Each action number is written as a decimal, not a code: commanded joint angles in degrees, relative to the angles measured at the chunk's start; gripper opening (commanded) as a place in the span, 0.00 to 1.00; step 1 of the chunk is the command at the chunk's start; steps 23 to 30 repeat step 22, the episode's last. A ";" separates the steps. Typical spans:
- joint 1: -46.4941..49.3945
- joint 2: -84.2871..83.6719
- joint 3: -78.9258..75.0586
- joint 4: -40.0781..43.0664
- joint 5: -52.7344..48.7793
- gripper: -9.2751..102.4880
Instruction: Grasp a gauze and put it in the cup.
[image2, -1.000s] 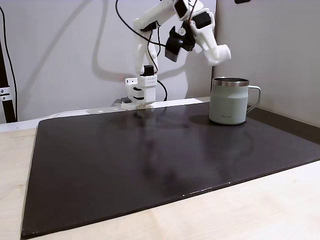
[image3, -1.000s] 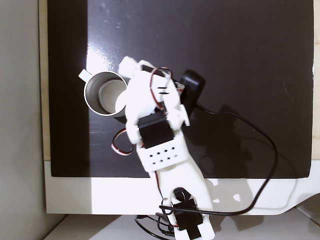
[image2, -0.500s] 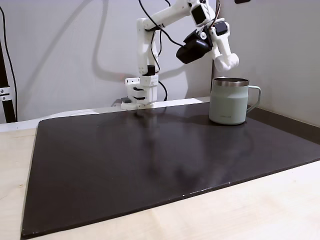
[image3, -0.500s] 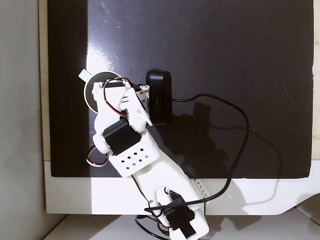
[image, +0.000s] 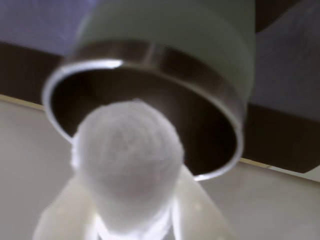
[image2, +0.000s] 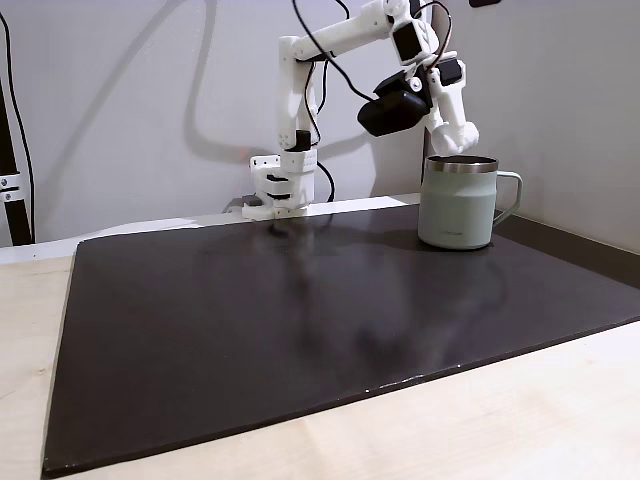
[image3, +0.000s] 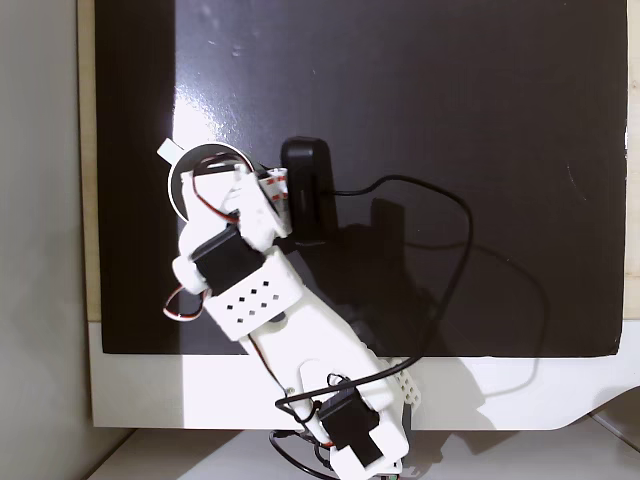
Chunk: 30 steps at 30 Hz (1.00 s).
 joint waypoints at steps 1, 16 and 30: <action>-0.44 0.26 -1.76 -1.14 -0.79 0.29; -0.44 1.85 0.35 -2.11 -0.97 0.39; -0.44 1.93 0.53 -2.11 -0.97 0.39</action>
